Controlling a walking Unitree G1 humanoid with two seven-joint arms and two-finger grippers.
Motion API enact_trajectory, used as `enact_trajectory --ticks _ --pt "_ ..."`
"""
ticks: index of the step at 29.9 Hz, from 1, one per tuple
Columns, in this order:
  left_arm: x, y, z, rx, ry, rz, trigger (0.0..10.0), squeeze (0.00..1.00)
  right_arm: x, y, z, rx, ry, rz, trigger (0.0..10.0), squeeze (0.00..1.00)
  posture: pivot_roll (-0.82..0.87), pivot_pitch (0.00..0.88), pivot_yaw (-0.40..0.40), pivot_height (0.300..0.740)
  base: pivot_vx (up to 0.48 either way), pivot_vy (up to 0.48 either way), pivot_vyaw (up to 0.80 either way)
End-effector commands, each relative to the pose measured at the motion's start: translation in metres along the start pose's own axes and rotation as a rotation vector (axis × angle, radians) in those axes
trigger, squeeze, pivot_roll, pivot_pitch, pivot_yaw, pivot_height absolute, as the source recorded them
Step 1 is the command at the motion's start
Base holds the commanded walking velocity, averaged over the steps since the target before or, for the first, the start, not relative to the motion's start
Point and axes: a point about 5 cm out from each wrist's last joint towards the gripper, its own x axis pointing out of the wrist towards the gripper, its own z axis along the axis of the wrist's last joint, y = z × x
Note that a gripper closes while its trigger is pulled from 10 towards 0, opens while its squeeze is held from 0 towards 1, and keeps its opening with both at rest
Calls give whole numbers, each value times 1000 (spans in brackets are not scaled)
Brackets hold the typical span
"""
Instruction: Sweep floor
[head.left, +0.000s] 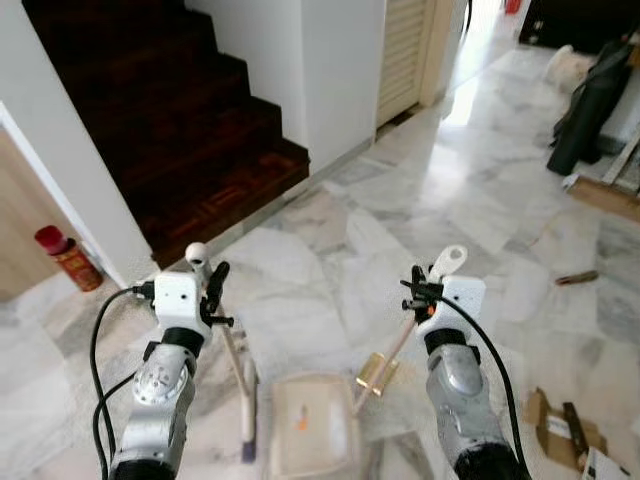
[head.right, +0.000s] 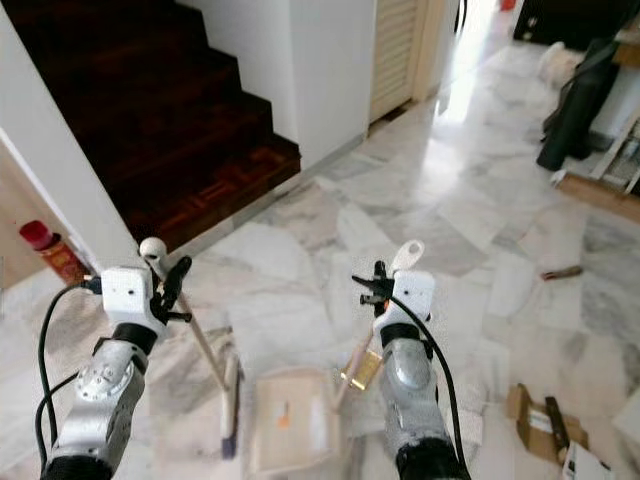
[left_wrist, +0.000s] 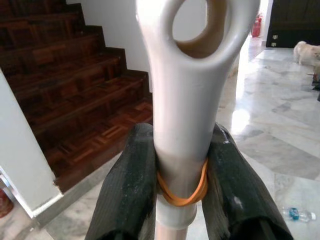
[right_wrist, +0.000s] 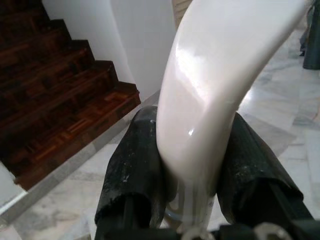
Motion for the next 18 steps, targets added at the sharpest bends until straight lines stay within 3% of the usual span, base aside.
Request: enact_trajectory --ticks 1,4,9,16,18 --pt "4 1 10 3 -43 1 10000 0 4 2 8 -13 -35 11 10000 0 79 0 60 740 0 0 0" --pt "4 2 10 1 -43 2 10000 0 4 2 8 -20 -36 11 10000 0 79 1 60 740 0 0 152" --pt "4 2 10 0 -43 4 10000 0 4 2 9 -20 -40 15 10000 0 80 4 60 740 0 257 769" --pt "4 2 10 0 -43 5 10000 0 5 2 9 -18 -34 16 10000 0 81 7 58 740 0 258 0" --pt "4 2 10 0 -43 6 10000 0 5 2 9 -28 -34 18 10000 0 80 8 58 740 0 266 800"
